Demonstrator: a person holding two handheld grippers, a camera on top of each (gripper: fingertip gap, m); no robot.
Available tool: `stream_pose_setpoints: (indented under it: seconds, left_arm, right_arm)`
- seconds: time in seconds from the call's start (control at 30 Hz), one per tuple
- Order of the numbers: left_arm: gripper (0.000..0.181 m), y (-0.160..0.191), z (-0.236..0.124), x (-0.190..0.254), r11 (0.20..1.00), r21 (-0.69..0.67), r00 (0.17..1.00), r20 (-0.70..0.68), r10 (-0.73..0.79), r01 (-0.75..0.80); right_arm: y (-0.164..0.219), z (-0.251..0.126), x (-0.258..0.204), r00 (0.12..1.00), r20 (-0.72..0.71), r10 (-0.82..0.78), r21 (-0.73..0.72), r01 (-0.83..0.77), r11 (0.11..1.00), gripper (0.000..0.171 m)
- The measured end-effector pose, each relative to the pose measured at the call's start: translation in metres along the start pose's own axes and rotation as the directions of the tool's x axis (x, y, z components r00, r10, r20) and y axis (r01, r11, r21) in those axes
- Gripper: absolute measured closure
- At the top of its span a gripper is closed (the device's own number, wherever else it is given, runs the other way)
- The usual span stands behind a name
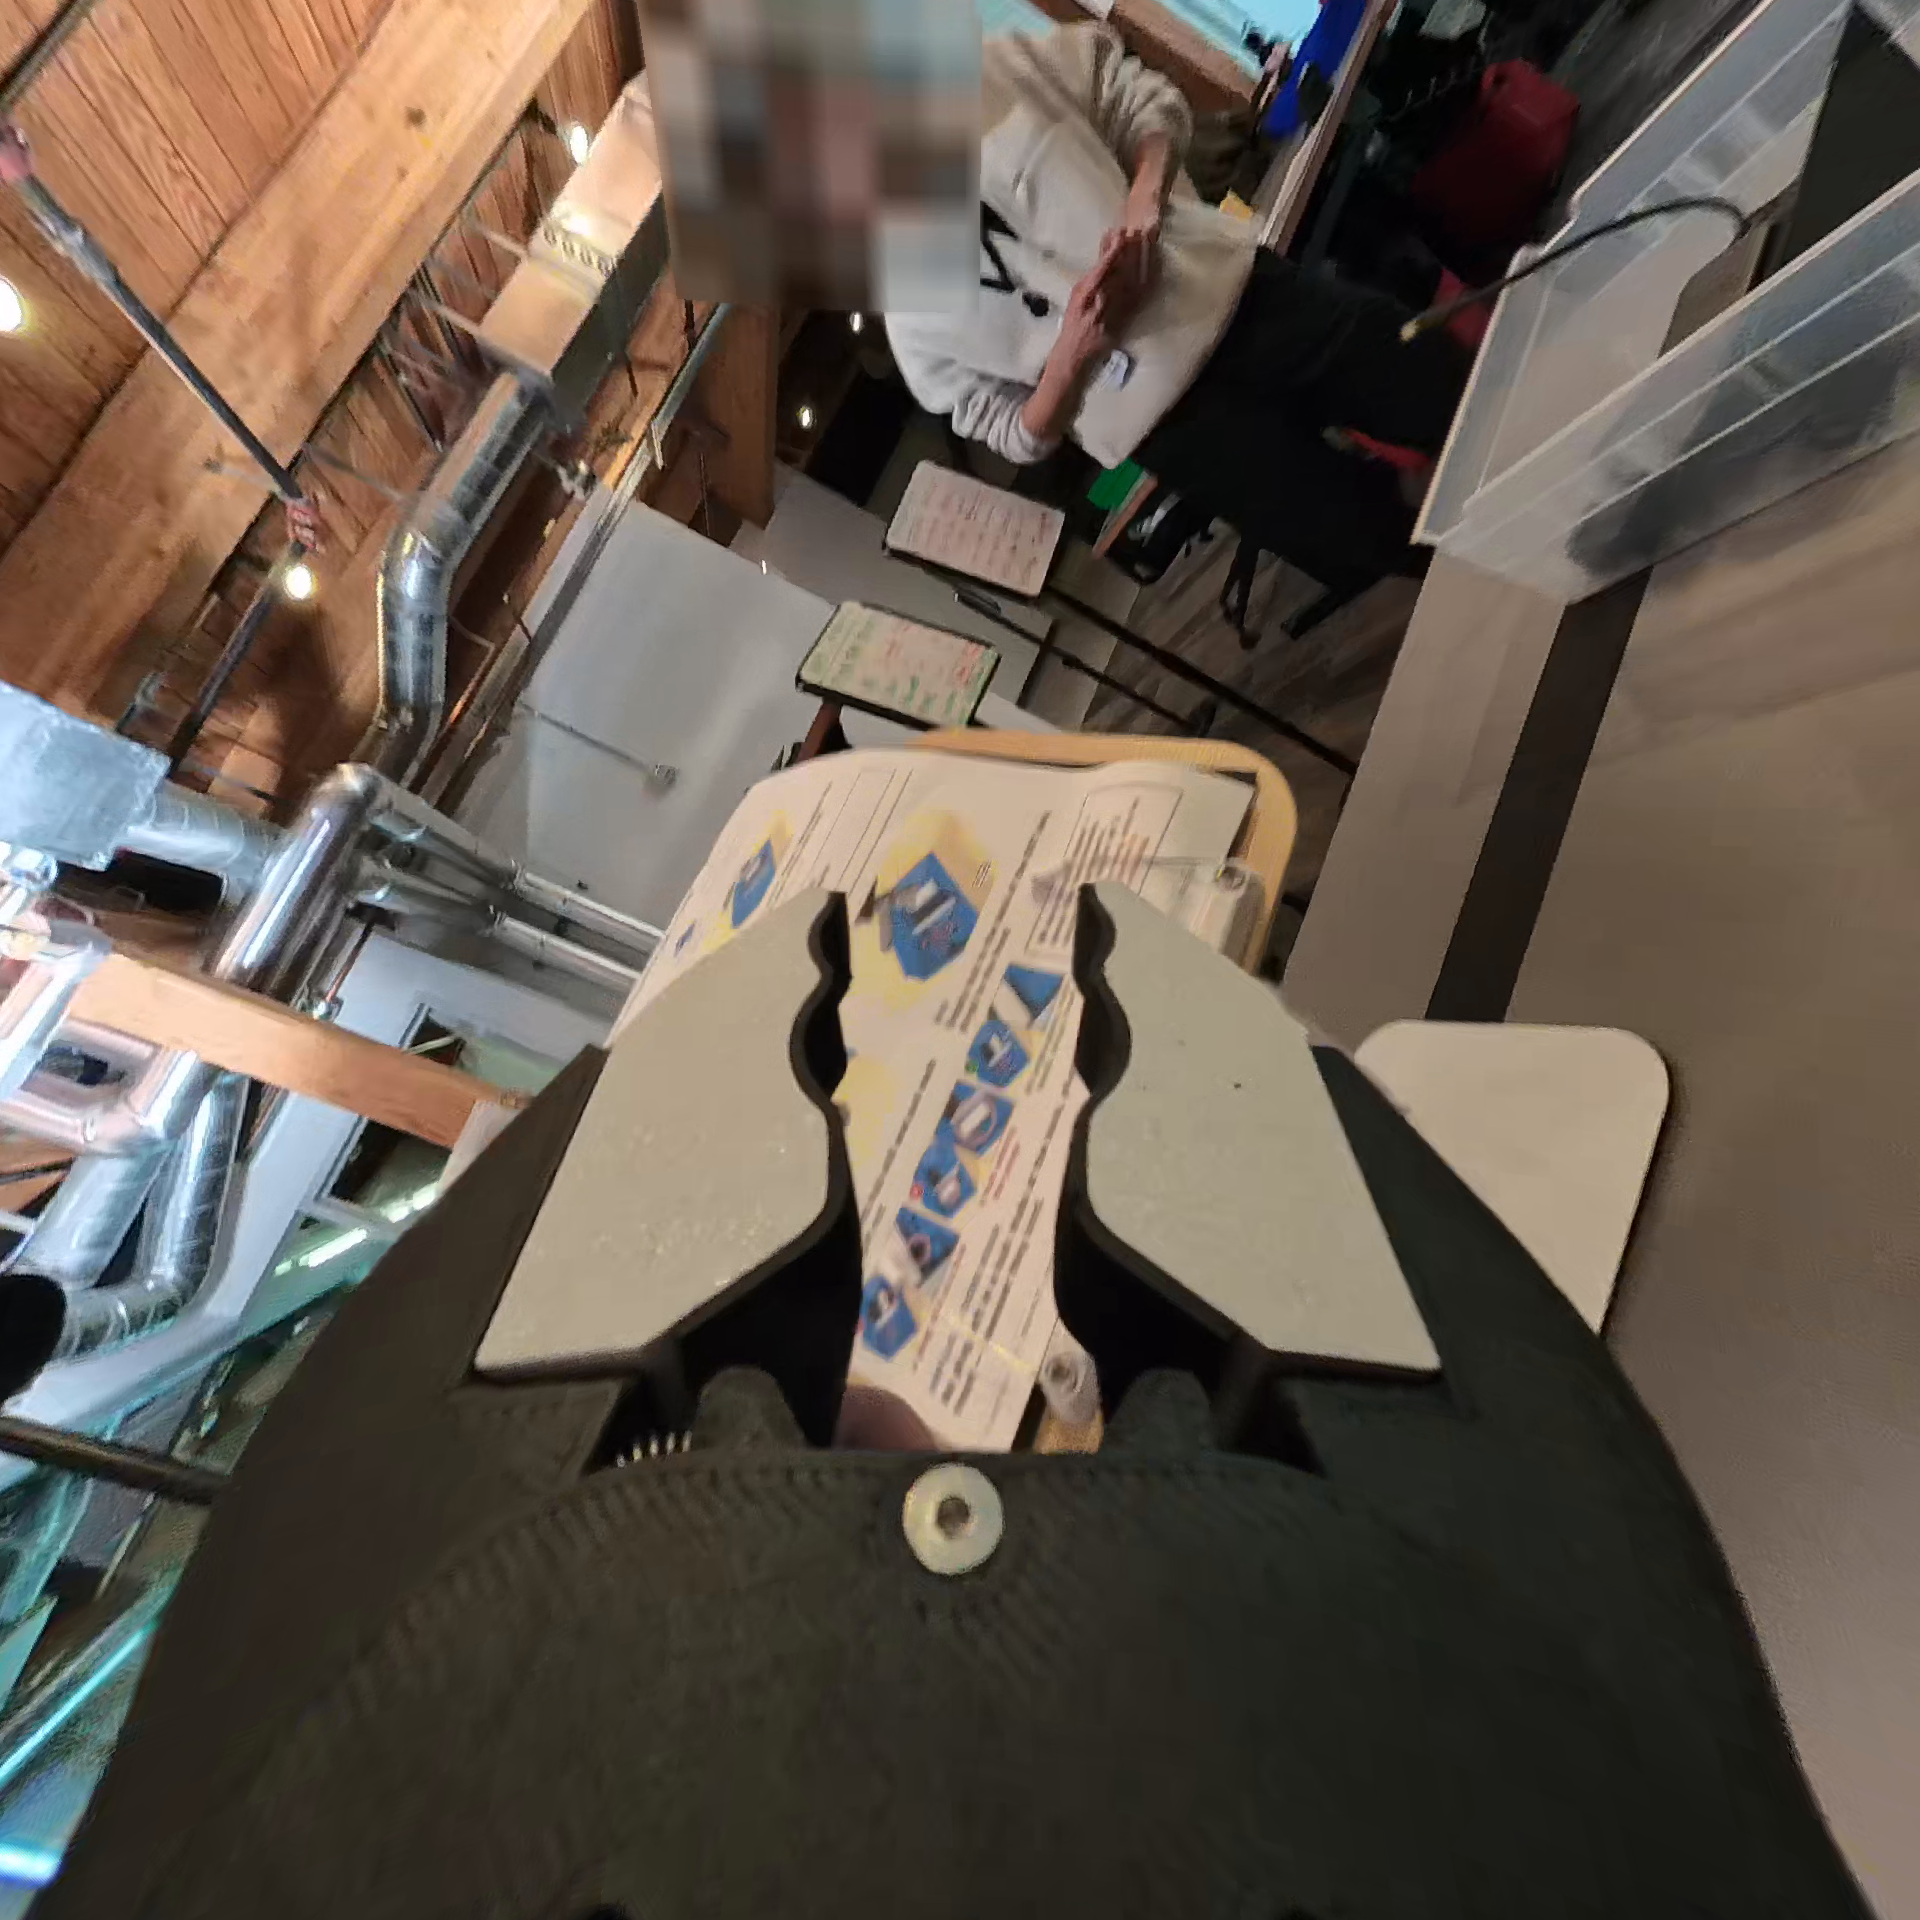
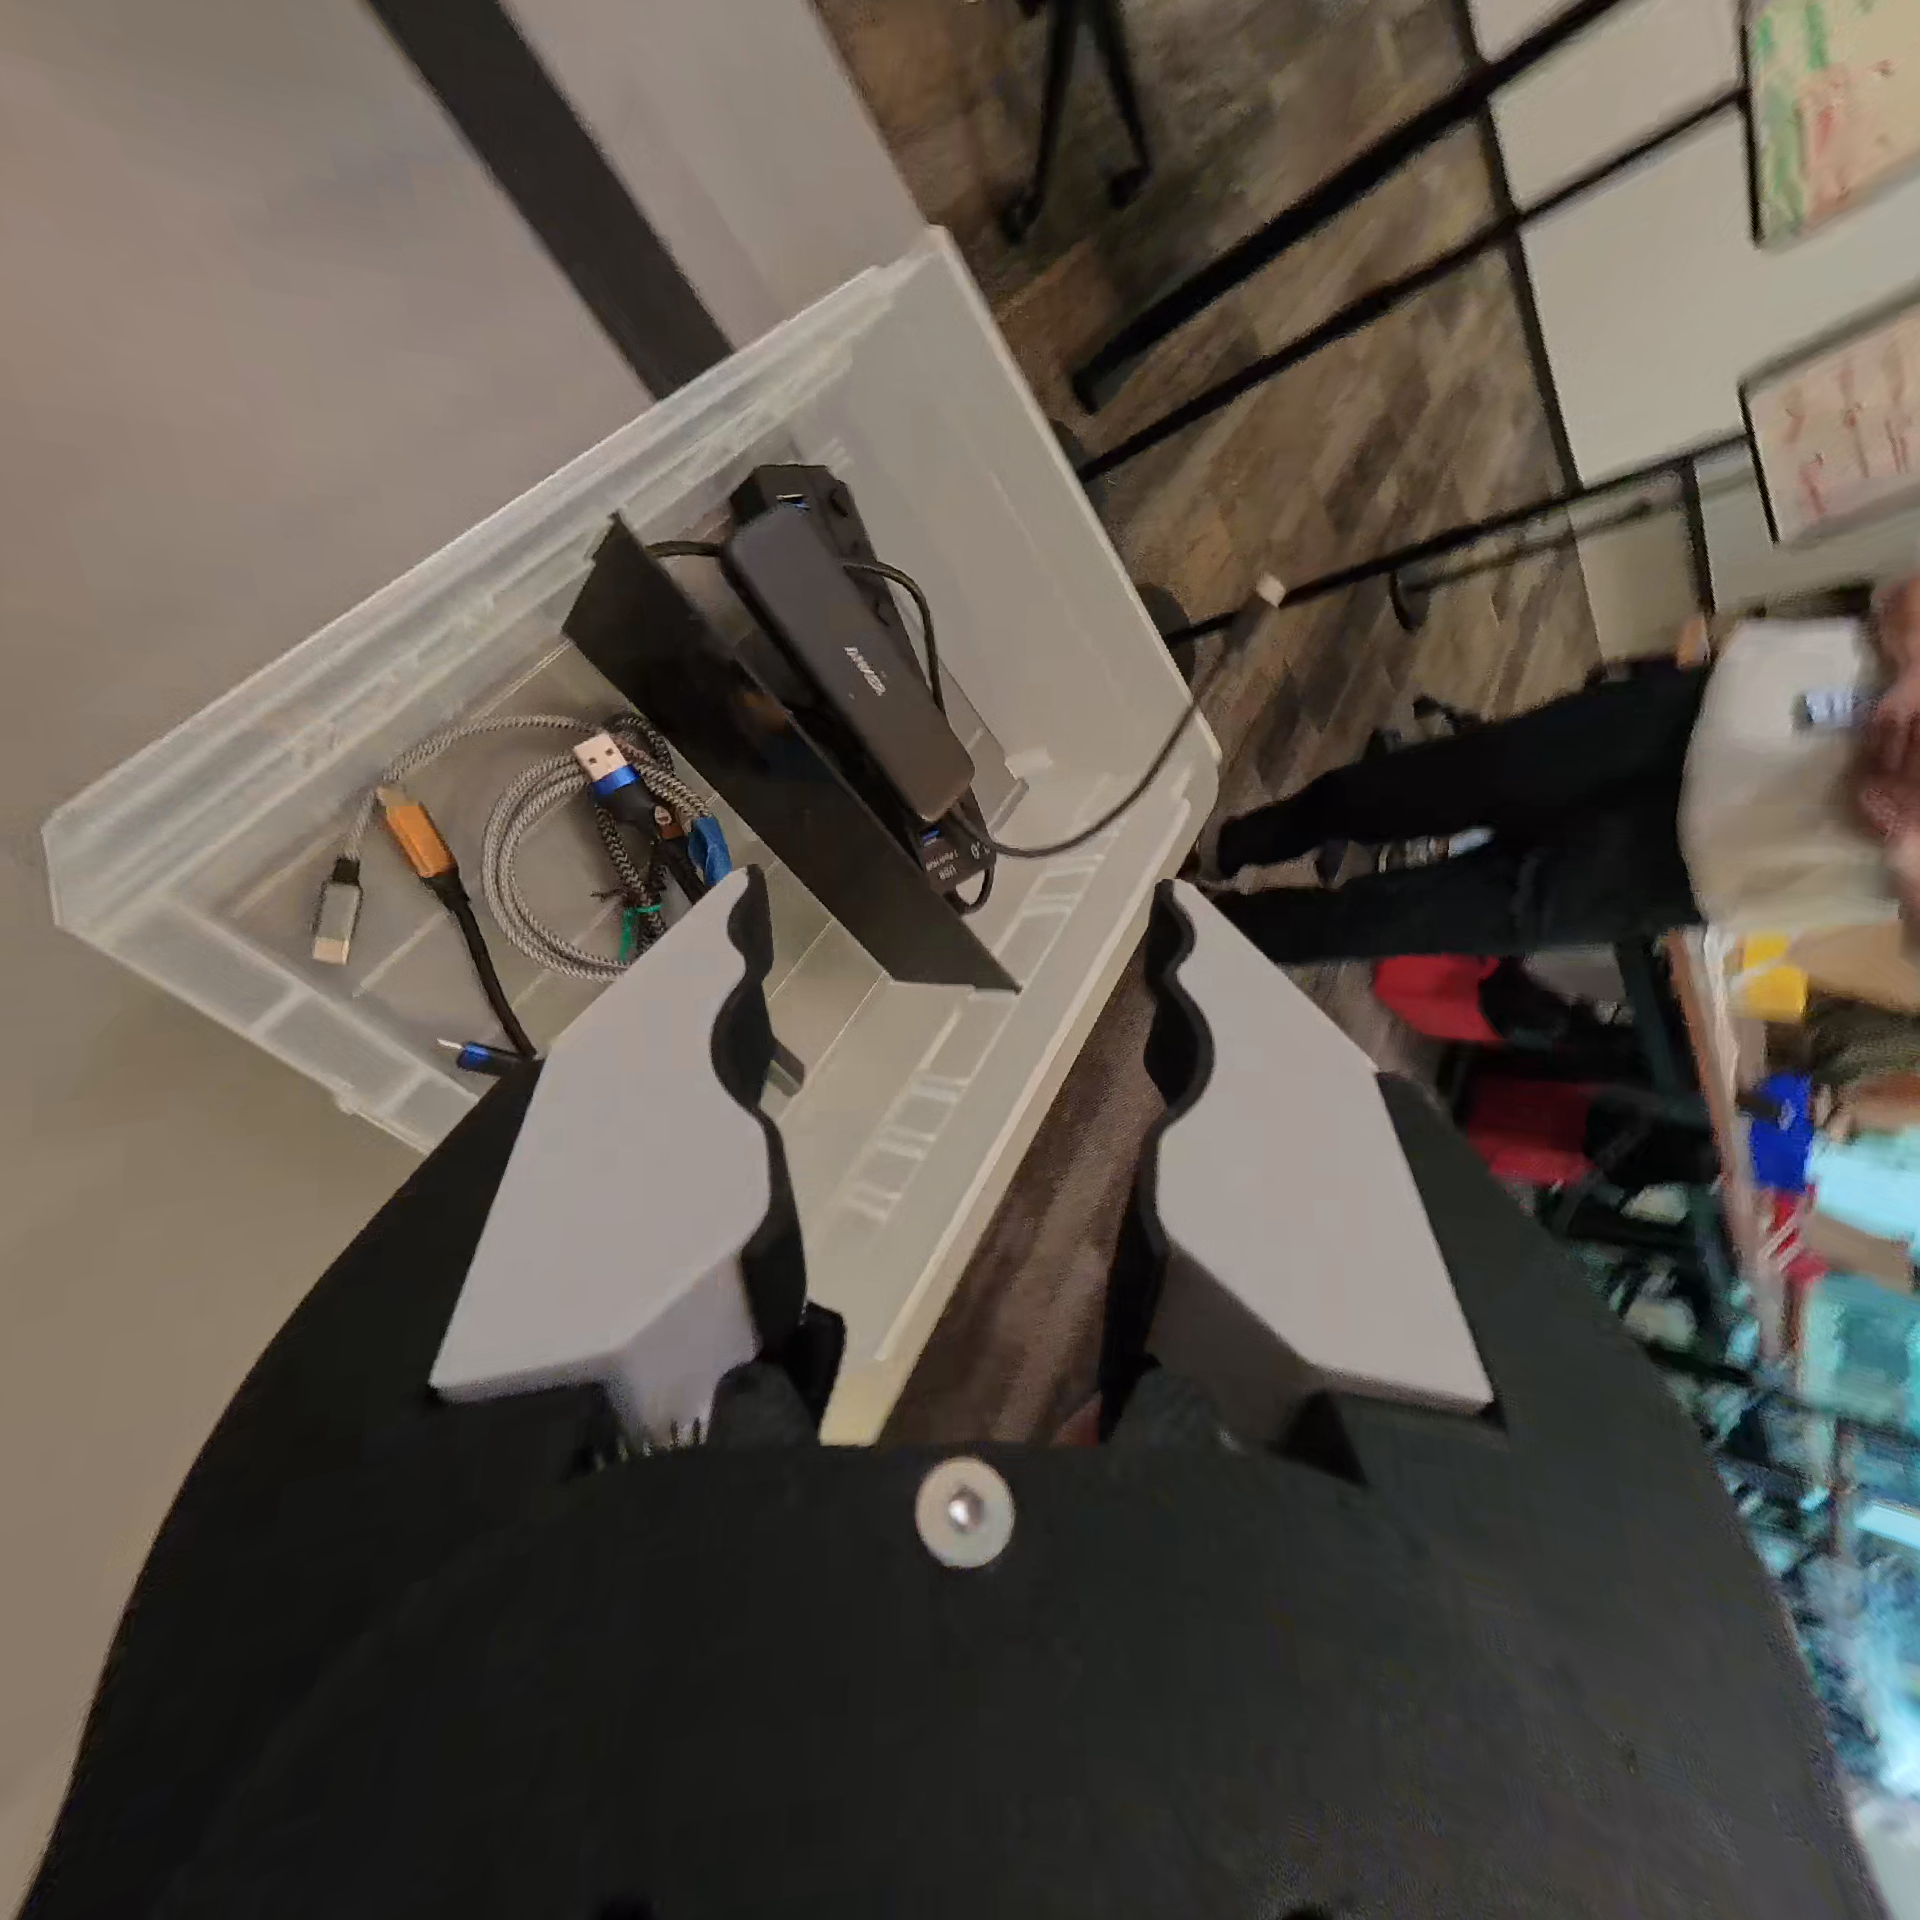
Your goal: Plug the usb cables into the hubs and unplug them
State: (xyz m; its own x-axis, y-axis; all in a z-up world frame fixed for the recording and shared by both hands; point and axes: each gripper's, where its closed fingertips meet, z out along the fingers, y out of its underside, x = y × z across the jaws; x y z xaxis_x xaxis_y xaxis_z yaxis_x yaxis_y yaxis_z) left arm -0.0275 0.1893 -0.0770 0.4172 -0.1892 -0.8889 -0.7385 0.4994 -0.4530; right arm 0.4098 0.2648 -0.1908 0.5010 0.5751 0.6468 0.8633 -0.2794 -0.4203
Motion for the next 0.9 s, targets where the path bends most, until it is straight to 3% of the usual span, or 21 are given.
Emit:
stream_pose_setpoints:
  seconds: [0.1, 0.23, 0.47, 0.6, 0.73, 0.9]
  left_arm:
    - [0.130, 0.040, -0.026, -0.024, 0.992, -0.122, 0.999, 0.019, -0.032, 0.034]
    - [0.120, 0.122, -0.090, -0.060, 0.938, -0.322, 0.990, 0.104, -0.098, 0.127]
    - [0.105, 0.294, -0.237, -0.085, 0.669, -0.615, 0.906, 0.340, -0.252, 0.417]
    - [0.097, 0.359, -0.297, -0.086, 0.505, -0.622, 0.801, 0.498, -0.334, 0.598]
    - [0.092, 0.409, -0.325, -0.072, 0.338, -0.561, 0.653, 0.601, -0.462, 0.756]
    - [0.092, 0.440, -0.329, -0.060, 0.277, -0.530, 0.591, 0.634, -0.499, 0.802]
  right_arm:
    - [0.023, -0.010, 0.001, 0.982, -0.046, 0.181, 0.020, -0.180, 0.983, 0.093]
    - [0.063, -0.006, -0.006, 0.903, -0.041, 0.427, 0.047, -0.425, 0.904, 0.084]
    - [0.111, 0.016, -0.003, 0.691, 0.031, 0.722, 0.127, -0.719, 0.683, 0.077]
    - [0.130, 0.034, -0.004, 0.625, 0.052, 0.779, 0.114, -0.779, 0.617, 0.079]
    - [0.146, 0.052, -0.007, 0.581, 0.044, 0.813, 0.092, -0.813, 0.575, 0.080]
    - [0.156, 0.073, -0.015, 0.578, 0.049, 0.815, 0.068, -0.816, 0.575, 0.097]
